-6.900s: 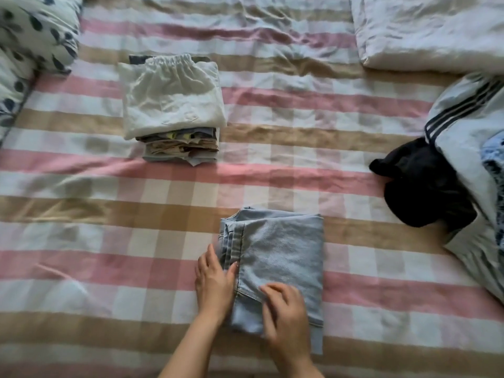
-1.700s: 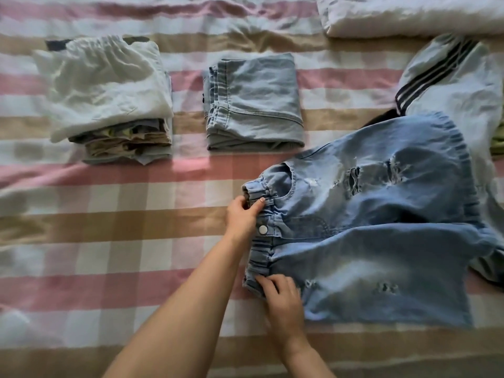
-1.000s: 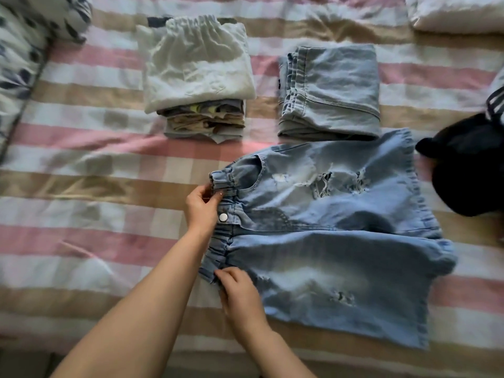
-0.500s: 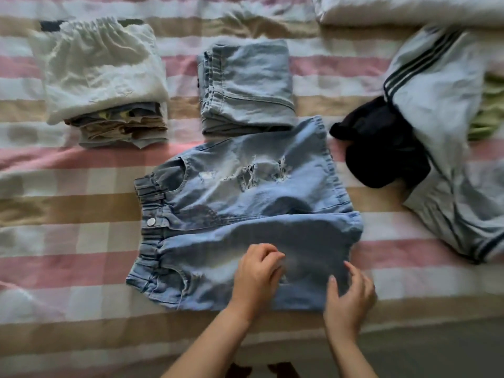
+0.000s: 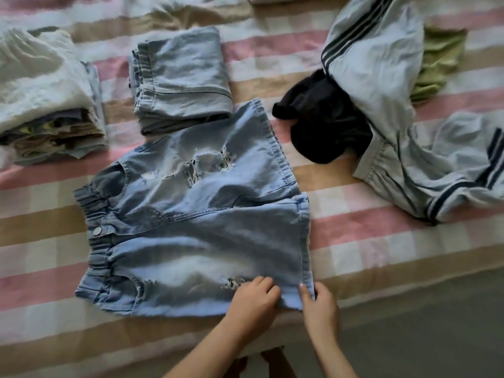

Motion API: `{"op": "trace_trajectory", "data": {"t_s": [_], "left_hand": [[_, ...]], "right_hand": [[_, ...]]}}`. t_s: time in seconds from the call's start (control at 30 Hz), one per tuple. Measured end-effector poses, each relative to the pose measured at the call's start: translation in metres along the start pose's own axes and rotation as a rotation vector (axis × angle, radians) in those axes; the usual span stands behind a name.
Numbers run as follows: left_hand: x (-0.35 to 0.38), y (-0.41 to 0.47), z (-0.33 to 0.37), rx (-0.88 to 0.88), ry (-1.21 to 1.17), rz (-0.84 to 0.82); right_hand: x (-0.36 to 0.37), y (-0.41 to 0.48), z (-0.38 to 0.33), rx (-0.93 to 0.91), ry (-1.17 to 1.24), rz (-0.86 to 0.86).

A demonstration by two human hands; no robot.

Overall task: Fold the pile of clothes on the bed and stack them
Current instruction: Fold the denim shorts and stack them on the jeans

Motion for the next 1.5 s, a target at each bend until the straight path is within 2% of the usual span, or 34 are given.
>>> {"op": "trace_trajectory", "data": {"t_s": [0.1, 0.17, 0.3, 0.4, 0.53, 0.67, 0.8, 0.87, 0.97, 1.03, 1.1, 1.17, 1.3, 1.4, 1.5], "left_hand": [[0.002, -0.003, 0.005, 0.008, -0.052, -0.041], [-0.007, -0.001, 0.003, -0.010, -0.116, -0.009], [-0.059, 0.019, -0.006, -0.059, -0.263, 0.239], [-0.108, 0.037, -0.024, -0.129, -0.316, 0.405], [-0.160, 0.055, -0.063, -0.224, -0.364, 0.523], [-0.200, 0.065, -0.121, -0.334, -0.354, 0.635], [-0.227, 0.069, -0.199, -0.533, -0.254, 0.703], [-0.232, 0.072, -0.237, -0.643, -0.177, 0.688], [-0.229, 0.083, -0.275, -0.744, -0.078, 0.572], [-0.226, 0.090, -0.289, -0.743, -0.039, 0.500], [-0.228, 0.091, -0.288, -0.683, -0.028, 0.510], [-0.230, 0.085, -0.277, -0.583, -0.054, 0.571], [-0.245, 0.065, -0.252, -0.423, -0.090, 0.722], [-0.272, 0.065, -0.249, -0.393, -0.043, 0.819], [-0.293, 0.081, -0.262, -0.427, -0.017, 0.794]], "right_hand": [[-0.001, -0.006, 0.005, 0.016, 0.004, -0.039], [-0.011, -0.004, -0.011, -0.034, -0.029, 0.027], [-0.042, 0.006, -0.085, -0.348, -0.056, 0.278], [-0.044, 0.015, -0.150, -0.546, -0.018, 0.235], [-0.036, 0.030, -0.216, -0.659, -0.026, 0.175], [-0.018, 0.057, -0.263, -0.704, -0.063, 0.131], [0.002, 0.099, -0.302, -0.683, -0.146, 0.129], [0.009, 0.122, -0.322, -0.655, -0.174, 0.139], [0.022, 0.156, -0.343, -0.561, -0.204, 0.123], [0.027, 0.173, -0.348, -0.463, -0.175, 0.098], [0.029, 0.177, -0.348, -0.429, -0.061, 0.045], [0.026, 0.175, -0.344, -0.447, 0.029, 0.038], [0.005, 0.151, -0.335, -0.535, 0.217, 0.173], [-0.006, 0.142, -0.348, -0.586, 0.290, 0.224], [-0.005, 0.151, -0.381, -0.606, 0.286, 0.224]]}}
Point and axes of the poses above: each hand's wrist, its own y-axis towards the middle knuckle, its own x-axis out of the palm, z = x × y, the point moved 7 cm from there along y, towards the middle knuckle, and after that the axes turned 8 degrees about -y, right-handed, at the moved point
